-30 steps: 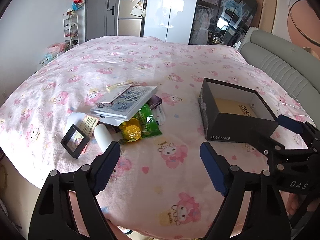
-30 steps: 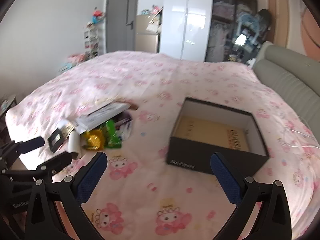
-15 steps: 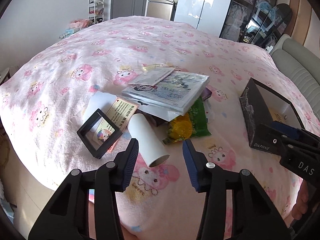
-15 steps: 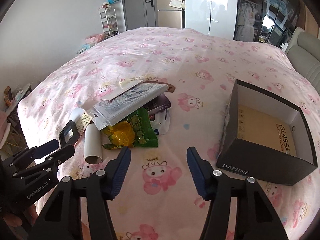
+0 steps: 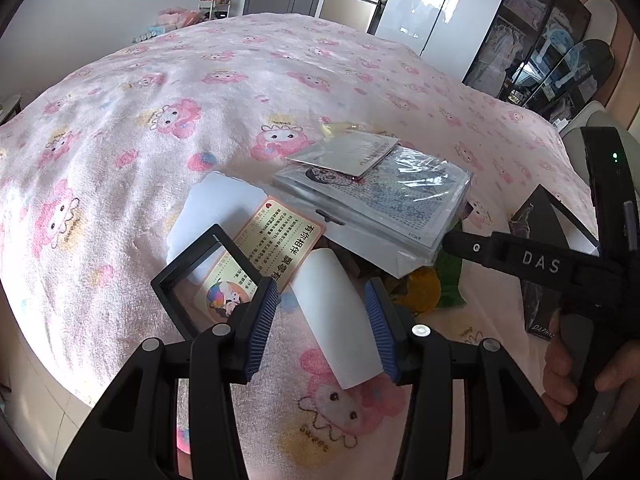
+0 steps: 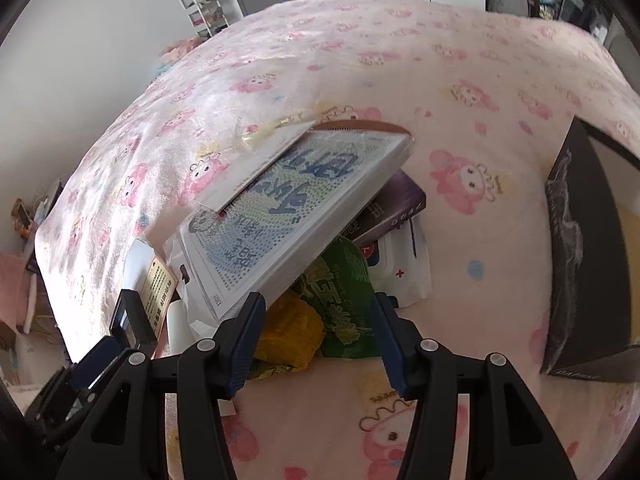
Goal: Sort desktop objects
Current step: 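Grasp the edge of the plastic-wrapped painting kit with the right gripper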
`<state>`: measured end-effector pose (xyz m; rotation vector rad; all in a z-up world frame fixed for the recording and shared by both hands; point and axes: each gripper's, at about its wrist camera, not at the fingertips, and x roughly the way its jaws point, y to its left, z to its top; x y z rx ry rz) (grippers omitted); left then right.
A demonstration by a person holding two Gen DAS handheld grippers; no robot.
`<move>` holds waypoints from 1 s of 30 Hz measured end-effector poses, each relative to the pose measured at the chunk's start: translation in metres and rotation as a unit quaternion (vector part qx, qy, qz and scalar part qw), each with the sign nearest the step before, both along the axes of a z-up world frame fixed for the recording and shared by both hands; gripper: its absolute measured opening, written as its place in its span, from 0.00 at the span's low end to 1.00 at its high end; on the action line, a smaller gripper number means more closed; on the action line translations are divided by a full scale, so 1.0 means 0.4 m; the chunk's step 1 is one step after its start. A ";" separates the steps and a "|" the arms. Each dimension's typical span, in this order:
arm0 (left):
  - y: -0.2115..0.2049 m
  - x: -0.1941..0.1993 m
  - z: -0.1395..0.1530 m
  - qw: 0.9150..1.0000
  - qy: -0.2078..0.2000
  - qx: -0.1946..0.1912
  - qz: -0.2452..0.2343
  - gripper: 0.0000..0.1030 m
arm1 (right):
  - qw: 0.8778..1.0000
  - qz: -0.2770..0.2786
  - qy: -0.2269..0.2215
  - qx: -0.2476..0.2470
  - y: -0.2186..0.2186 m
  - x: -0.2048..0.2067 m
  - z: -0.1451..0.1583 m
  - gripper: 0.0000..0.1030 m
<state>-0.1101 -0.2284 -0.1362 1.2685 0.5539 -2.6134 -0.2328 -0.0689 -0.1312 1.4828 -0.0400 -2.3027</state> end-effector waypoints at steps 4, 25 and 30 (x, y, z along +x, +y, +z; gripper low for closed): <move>-0.011 -0.010 -0.021 1.000 -0.007 0.003 -0.004 0.46 | 1.000 -0.005 -0.008 -0.022 -0.003 -0.012 0.002 0.61; -0.024 -0.055 -0.041 1.000 -0.005 0.013 -0.010 0.45 | 0.996 0.022 -0.012 -0.082 -0.059 -0.026 0.002 0.30; -0.009 -0.058 -0.043 0.999 -0.003 0.031 -0.016 0.45 | 0.996 0.027 0.012 -0.088 -0.041 0.011 0.042 0.28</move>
